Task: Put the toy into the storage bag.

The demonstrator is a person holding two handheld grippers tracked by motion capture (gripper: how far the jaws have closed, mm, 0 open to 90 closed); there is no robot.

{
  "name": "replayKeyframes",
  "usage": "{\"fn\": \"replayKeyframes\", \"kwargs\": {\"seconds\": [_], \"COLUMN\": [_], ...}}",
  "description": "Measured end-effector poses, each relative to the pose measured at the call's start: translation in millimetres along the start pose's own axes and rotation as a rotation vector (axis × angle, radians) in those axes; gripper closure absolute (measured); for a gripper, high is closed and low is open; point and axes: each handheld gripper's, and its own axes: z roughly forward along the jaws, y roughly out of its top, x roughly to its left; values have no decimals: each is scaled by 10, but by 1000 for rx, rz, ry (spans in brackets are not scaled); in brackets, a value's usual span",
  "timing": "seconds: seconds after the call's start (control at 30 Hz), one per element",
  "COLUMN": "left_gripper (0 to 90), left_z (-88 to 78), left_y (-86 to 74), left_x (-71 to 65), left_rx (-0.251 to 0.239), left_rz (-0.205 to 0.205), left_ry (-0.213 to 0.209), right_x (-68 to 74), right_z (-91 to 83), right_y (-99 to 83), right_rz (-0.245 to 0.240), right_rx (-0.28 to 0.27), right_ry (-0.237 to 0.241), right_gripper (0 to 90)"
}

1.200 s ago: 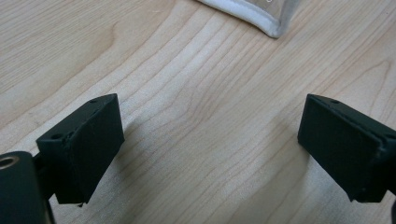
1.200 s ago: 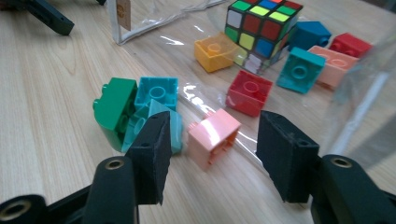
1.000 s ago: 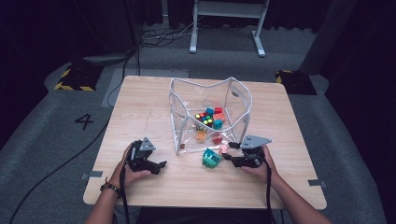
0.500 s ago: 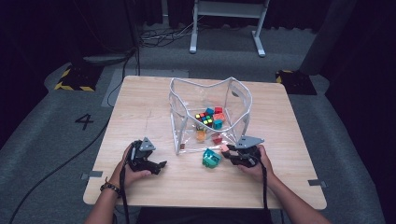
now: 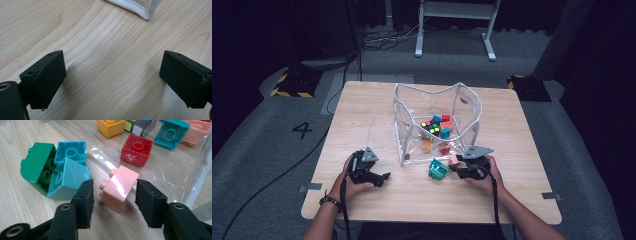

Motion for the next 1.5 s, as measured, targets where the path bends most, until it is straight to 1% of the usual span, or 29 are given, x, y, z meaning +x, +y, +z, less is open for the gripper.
{"fn": "replayKeyframes", "kwargs": {"seconds": [0.1, 0.13, 0.17, 0.27, 0.3, 0.37, 0.4, 0.43, 0.57, 0.63, 0.67, 0.73, 0.83, 0.87, 0.9, 0.93, 1.03, 1.07, 1.17, 1.2, 1.23, 1.27, 1.37, 1.4, 1.43, 1.5], "left_gripper": [71, 72, 71, 72, 71, 71, 71, 71, 71, 71, 71, 71, 72, 72, 72, 72, 71, 71, 71, 71, 71, 72, 71, 71, 71, 71], "left_z": [0, 0, 0, 0, 0, 0, 0, 0, 0, 0, 0, 0, 0, 0, 0, 0, 0, 0, 0, 0, 0, 0, 0, 0, 0, 0], "left_y": [0, 0, 0, 0, 0, 0, 0, 0, 0, 0, 0, 0, 0, 0, 0, 0, 0, 0, 0, 0, 0, 0, 0, 0, 0, 0], "left_x": [0, 0, 0, 1, 1, 1, 0, 0, 0, 0, 0, 0, 0, 1, 0, 0, 0, 0, 0, 0, 0, 1, 1, 0, 1, 1], "left_rx": [0, 0, 0, 0, 0, 0, 0, 0, 0, 0, 0, 0, 0, -1, 0, 0, 0, 0, 0, 0, 0, 0, 0, 0, 0, 0], "left_rz": [0, 0, 0, 0, 0, 1, 0, 0, 0, 0, 0, 0, 0, 2, 1, 0, 0, 0, 0, 0, 0, 0, 0, 0, 0, 0], "left_ry": [0, 0, 0, 0, 0, 0, 0, 0, 0, 0, 0, 0, 0, 1, 0, 0, 0, 0, 0, 0, 0, 0, 0, 0, 0, 0], "right_x": [9, 8, 7, -3, -3, 3, -5, -6, -54, -86, -102, -139, -222, -222, -259, -333, -482, -527, -672, -672, -727, -835, -971, -1014, -1046, -1120], "right_z": [4, 10, 16, 27, 22, 10, -1, -15, -131, -224, -273, -384, -554, -554, -607, -706, -859, -902, -1015, -1015, -1044, -1094, -1137, -1148, -1156, -1182], "right_y": [2, 3, -1, -19, -25, -27, -30, -33, -51, -65, -73, -90, -119, -119, -130, -143, -129, -112, -47, -47, -20, 44, 180, 232, 285, 391], "right_rz": [8, 5, -2, -7, -15, -17, -31, -29, -24, -14, -16, -20, -5, -5, -1, 15, 35, 41, 39, 39, 43, 46, 32, 28, 16, 16], "right_rx": [0, 3, 3, 7, 8, 8, 4, 0, -23, -36, -43, -54, -84, -84, -88, -97, -135, -139, -155, -155, -157, -160, -155, -156, -156, -171], "right_ry": [-3, -8, -15, -13, -16, -18, -18, -20, -8, -6, -8, -27, -51, -51, -61, -88, -100, -98, -119, -119, -125, -150, -179, -182, -194, -201], "right_gripper": [474, 541, 580, 632, 634, 640, 642, 643, 645, 645, 645, 645, 645, 645, 646, 646, 646, 645, 646, 646, 646, 646, 646, 646, 646, 646]}}
